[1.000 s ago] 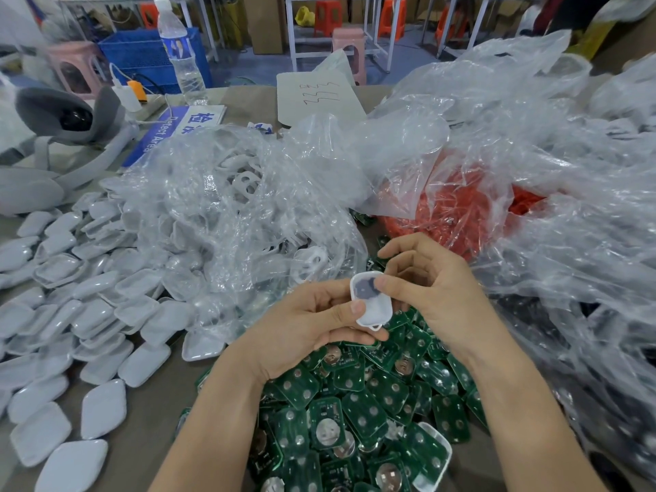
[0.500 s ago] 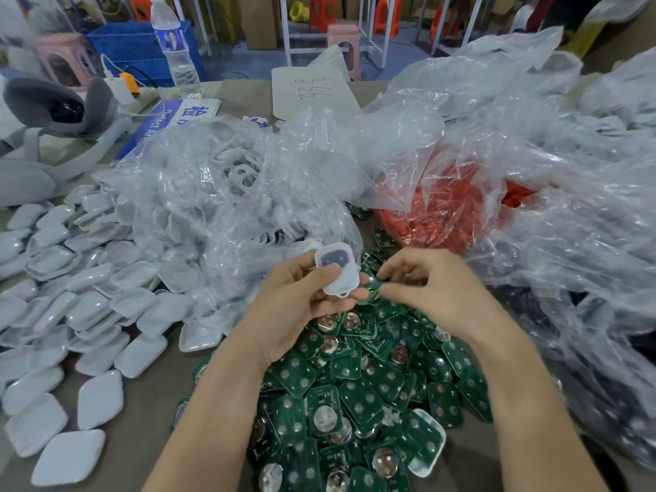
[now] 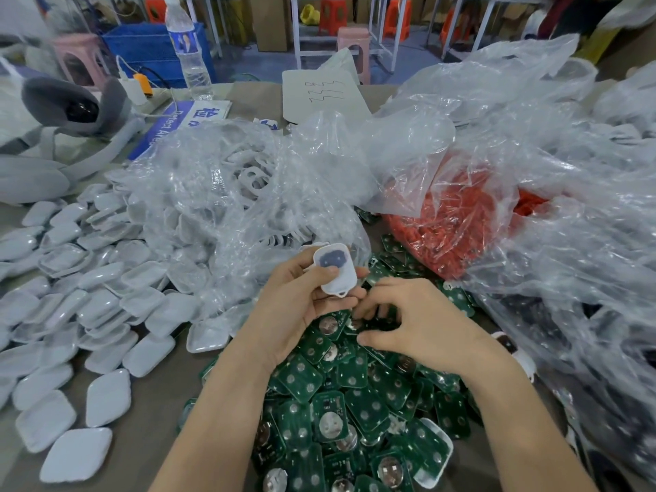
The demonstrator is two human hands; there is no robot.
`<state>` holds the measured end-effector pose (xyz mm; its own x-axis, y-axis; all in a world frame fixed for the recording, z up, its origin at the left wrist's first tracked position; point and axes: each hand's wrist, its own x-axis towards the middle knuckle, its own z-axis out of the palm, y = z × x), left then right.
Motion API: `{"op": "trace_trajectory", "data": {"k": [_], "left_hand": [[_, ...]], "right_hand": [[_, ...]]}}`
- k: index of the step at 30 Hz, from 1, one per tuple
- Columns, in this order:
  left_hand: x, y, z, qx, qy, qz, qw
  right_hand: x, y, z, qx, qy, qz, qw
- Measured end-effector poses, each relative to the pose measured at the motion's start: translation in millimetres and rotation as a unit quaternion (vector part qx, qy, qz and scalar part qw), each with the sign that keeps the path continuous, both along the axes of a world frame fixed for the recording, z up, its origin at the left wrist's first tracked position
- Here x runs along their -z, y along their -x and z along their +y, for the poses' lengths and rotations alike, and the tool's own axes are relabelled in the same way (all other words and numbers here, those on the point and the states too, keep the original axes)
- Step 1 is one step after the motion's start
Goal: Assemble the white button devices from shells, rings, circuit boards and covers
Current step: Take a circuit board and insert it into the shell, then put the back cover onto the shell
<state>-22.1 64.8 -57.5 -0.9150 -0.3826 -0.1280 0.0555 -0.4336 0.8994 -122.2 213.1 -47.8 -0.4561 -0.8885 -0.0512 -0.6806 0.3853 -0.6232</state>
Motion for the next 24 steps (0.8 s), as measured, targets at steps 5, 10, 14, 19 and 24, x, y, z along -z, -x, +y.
{"op": "trace_trajectory", "data": {"k": [5, 10, 14, 19, 24], "left_hand": [[1.6, -0.4, 0.3, 0.004, 0.042, -0.003, 0.999], [0.6, -0.4, 1.6, 0.001, 0.044, -0.006, 0.999], [1.2, -1.5, 1.9, 0.016, 0.072, -0.019, 0.997], [2.4, -1.8, 1.1, 0.028, 0.090, -0.033, 0.995], [2.7, -2.1, 0.5, 0.052, 0.095, -0.030, 0.994]], "right_hand": [[-0.7, 0.7, 2.4, 0.026, 0.033, -0.050, 0.998], [-4.7, 8.0, 4.6, 0.124, 0.077, -0.081, 0.986], [-12.9, 12.1, 11.0, 0.210, 0.185, -0.261, 0.924], [-13.7, 12.0, 12.6, 0.207, 0.204, -0.220, 0.931], [-14.6, 11.8, 14.6, 0.200, 0.244, -0.205, 0.926]]}}
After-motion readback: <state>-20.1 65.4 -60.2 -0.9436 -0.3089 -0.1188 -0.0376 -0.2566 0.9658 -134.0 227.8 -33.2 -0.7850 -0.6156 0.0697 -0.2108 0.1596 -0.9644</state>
